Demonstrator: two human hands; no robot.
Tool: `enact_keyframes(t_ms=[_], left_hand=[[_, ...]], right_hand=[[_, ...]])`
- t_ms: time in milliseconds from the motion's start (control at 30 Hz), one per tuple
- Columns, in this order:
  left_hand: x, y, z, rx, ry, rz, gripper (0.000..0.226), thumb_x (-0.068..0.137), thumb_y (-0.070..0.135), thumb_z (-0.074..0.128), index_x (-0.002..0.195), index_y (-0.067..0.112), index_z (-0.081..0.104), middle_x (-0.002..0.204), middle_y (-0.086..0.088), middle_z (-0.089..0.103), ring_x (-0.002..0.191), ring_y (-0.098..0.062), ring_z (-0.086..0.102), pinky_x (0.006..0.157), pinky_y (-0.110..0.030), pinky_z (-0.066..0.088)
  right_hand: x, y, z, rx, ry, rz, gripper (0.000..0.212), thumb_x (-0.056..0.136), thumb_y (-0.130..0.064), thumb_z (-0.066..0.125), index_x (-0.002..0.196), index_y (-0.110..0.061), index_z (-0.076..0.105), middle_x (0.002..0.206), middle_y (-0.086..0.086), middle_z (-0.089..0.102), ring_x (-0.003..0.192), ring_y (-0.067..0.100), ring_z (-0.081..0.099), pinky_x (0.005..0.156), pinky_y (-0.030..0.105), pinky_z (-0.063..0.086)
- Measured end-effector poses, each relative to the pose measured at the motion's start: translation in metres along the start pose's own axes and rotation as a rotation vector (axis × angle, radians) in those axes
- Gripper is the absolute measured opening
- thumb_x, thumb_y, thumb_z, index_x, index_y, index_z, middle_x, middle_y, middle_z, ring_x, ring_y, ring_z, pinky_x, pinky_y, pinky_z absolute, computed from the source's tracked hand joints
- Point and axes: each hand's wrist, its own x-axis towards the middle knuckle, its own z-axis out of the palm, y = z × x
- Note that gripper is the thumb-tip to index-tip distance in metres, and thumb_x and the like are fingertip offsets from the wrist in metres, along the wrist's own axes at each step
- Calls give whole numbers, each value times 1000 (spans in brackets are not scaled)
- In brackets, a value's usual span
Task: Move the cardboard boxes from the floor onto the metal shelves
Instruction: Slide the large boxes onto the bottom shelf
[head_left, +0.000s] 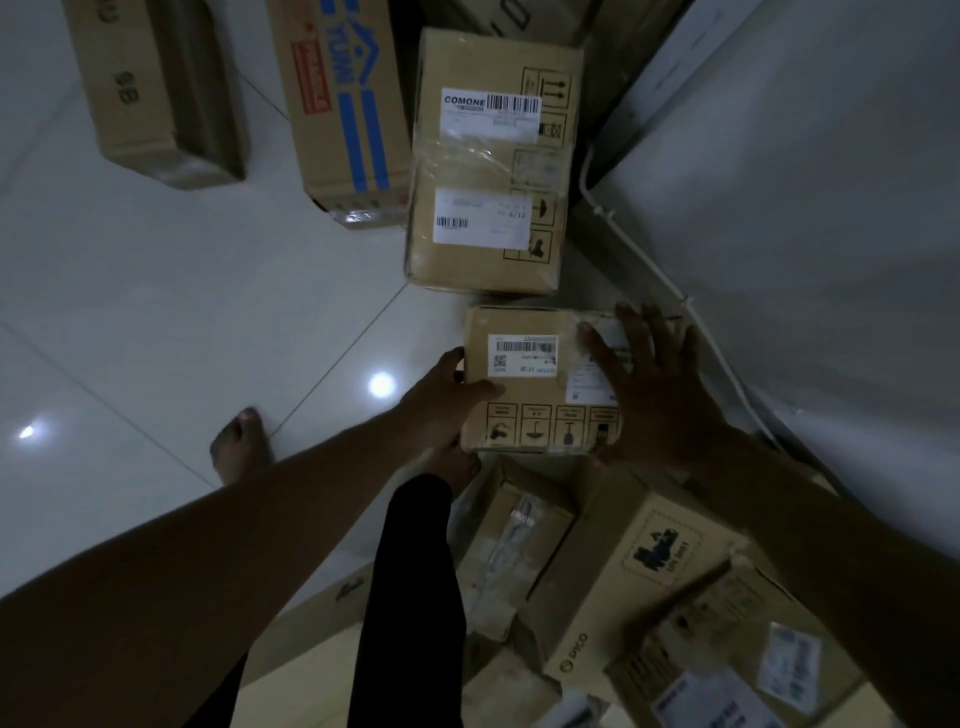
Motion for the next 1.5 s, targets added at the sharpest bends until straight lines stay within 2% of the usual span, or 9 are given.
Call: enact_keyframes(t_ms=[200,600,767,900,967,1033,1200,1333,1500], left_hand=[[-3,-5,6,-59,-14,31,67,91,24,69,147,36,34,126,2,63,93,-11,60,63,-32,49],[-41,-15,-34,-105,-23,88,45,93,24,67,131,38,49,102,16,65,75,6,62,44,-12,47],[-70,-44,-77,-146,153,178,34,87,24,72,115,38,60,108,9,69,90,-11,70,61,-21,55],[-107,-79,-115,-188,314,186,56,67,31,77,122,26,67,113,3,72,96,-21,72,79,-39,61],[-126,-91,-135,-246,414,188,46,71,29,77,116,25,70,105,3,73,88,-1,71,83,-16,55],[-145,-93,-162,-242,537,185,22,80,22,74,96,36,71,89,10,74,76,14,65,73,8,36],[-186,-90,-257,-356,697,175,42,70,41,61,110,39,71,100,12,74,100,-20,69,96,-45,52],[-209,-94,-348,-429,769,264,26,76,36,61,99,40,71,88,19,72,83,-2,69,61,-16,52],[-239,-94,-478,-420,844,352,12,79,41,74,90,44,70,89,18,73,80,1,68,70,-24,55]], right_hand=[[4,-6,5,-65,-30,1,157,48,-79,80,155,-33,-24,158,12,-41,145,48,-30,109,82,9],[-10,-57,7,76,0,60,147,52,-88,68,154,-38,-25,165,11,-23,149,50,-11,108,77,22],[-21,-116,-13,263,27,97,145,49,-90,66,155,-38,-17,165,10,7,146,46,13,103,72,37],[-17,-169,-48,305,51,148,140,56,-81,76,158,-33,-6,162,9,22,145,39,15,103,67,38],[-6,-197,-75,355,46,203,131,59,-79,76,160,-30,7,155,10,34,142,37,18,102,63,40],[7,-229,-103,331,55,226,119,63,-78,75,157,-29,20,148,10,42,138,38,24,99,58,41],[42,-321,-172,273,137,170,92,65,-74,76,140,-30,47,129,7,52,124,36,38,90,51,49],[74,-398,-224,342,173,69,83,67,-66,81,136,-30,52,128,4,55,121,30,50,92,48,52],[113,-500,-287,351,199,-33,75,68,-61,82,131,-30,55,118,6,57,115,33,49,84,45,54]])
